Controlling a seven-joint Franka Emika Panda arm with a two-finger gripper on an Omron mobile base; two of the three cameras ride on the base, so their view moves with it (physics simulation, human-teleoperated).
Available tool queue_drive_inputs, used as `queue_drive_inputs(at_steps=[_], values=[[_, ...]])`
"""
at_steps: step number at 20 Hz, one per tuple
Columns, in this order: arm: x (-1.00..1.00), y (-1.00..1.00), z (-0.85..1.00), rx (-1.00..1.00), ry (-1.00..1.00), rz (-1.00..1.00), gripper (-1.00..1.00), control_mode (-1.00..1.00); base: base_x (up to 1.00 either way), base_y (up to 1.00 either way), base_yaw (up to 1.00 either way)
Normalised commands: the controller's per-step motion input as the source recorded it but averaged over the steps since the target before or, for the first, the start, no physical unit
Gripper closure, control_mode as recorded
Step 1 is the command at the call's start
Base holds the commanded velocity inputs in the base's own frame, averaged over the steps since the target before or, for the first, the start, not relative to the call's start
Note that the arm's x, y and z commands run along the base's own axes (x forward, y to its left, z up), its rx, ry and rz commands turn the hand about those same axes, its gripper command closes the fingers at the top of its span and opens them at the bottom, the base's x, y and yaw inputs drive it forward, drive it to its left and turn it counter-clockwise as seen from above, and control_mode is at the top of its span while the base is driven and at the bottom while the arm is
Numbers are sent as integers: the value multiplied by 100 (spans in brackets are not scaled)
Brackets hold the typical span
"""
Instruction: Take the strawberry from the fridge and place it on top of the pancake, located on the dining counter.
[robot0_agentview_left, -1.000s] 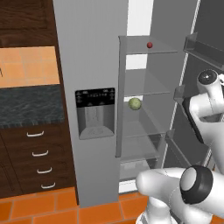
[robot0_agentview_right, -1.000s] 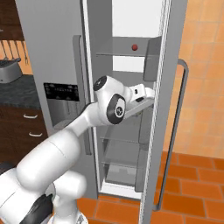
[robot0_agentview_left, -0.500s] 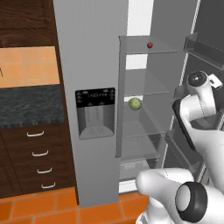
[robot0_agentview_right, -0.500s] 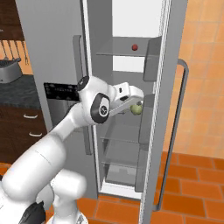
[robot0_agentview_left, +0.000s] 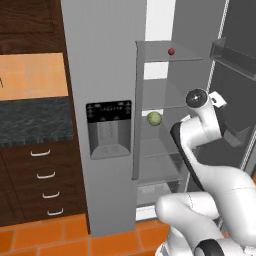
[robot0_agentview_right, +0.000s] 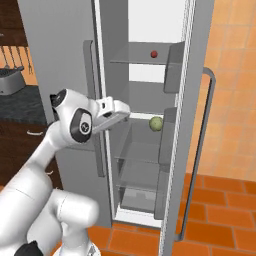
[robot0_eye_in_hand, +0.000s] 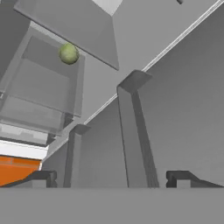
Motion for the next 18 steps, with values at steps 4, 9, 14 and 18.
queue_drive_inputs(at_steps=[4, 9, 14, 18], values=[[-21, 100, -13, 9, -4, 5, -100, -100, 0, 0, 0], [-53, 77, 0, 23, 0, 13, -100, -100, 0, 0, 0], [-71, 23, 0, 32, 1, 17, -100, -100, 0, 0, 0], [-76, 9, 2, 24, -2, 0, -100, -100, 0, 0, 0]])
